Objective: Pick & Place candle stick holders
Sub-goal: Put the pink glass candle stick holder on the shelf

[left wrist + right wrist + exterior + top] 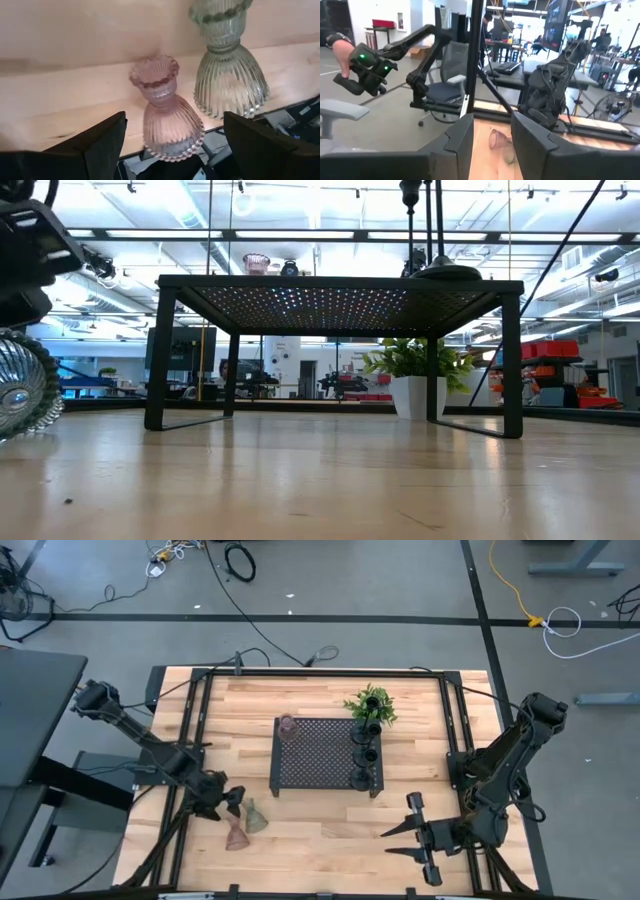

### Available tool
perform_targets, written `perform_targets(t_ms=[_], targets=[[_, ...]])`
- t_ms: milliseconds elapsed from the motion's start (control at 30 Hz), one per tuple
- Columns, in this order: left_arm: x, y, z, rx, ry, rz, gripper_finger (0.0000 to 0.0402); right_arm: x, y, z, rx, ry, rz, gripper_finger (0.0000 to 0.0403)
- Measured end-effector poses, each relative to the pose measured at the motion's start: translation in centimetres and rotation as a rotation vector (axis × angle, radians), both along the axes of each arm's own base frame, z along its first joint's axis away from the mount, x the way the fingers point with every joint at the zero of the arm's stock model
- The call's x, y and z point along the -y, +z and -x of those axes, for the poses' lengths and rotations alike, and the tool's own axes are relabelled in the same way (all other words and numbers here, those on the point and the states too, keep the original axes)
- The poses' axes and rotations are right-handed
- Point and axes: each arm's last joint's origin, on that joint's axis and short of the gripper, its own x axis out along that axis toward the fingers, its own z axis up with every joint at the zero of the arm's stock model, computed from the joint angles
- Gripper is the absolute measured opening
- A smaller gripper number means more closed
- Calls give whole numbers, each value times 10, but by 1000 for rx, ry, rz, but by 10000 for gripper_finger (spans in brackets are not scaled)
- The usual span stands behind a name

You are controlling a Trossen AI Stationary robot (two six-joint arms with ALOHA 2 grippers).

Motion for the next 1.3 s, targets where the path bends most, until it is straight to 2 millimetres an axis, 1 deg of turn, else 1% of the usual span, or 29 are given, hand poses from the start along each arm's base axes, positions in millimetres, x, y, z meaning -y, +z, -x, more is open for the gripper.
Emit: perform_targets(t_ms=[133,233,400,533,733,967,1067,1300], targets=[[10,-10,-10,-52,-14,41,334,0,-5,0,-44,8,-1,130],[20,-15,-19,-30,-22,78,334,0,-7,0,-62,7,-8,130],[31,-28,-23,-90,-39,104,334,0,-7,0,-61,11,-3,130],[36,-38,-23,-182,-67,110,334,-2,-8,2,-70,30,3,130],[33,-48,-24,-238,-74,62,334,-3,-11,2,-103,87,-13,130],[36,-51,-22,-248,-130,38,334,-3,-11,2,-104,90,-12,130],[39,-52,-17,-282,-162,51,334,-3,-12,2,-107,89,-8,130],[44,-53,-9,-320,-170,36,334,-3,-13,2,-118,87,5,130]])
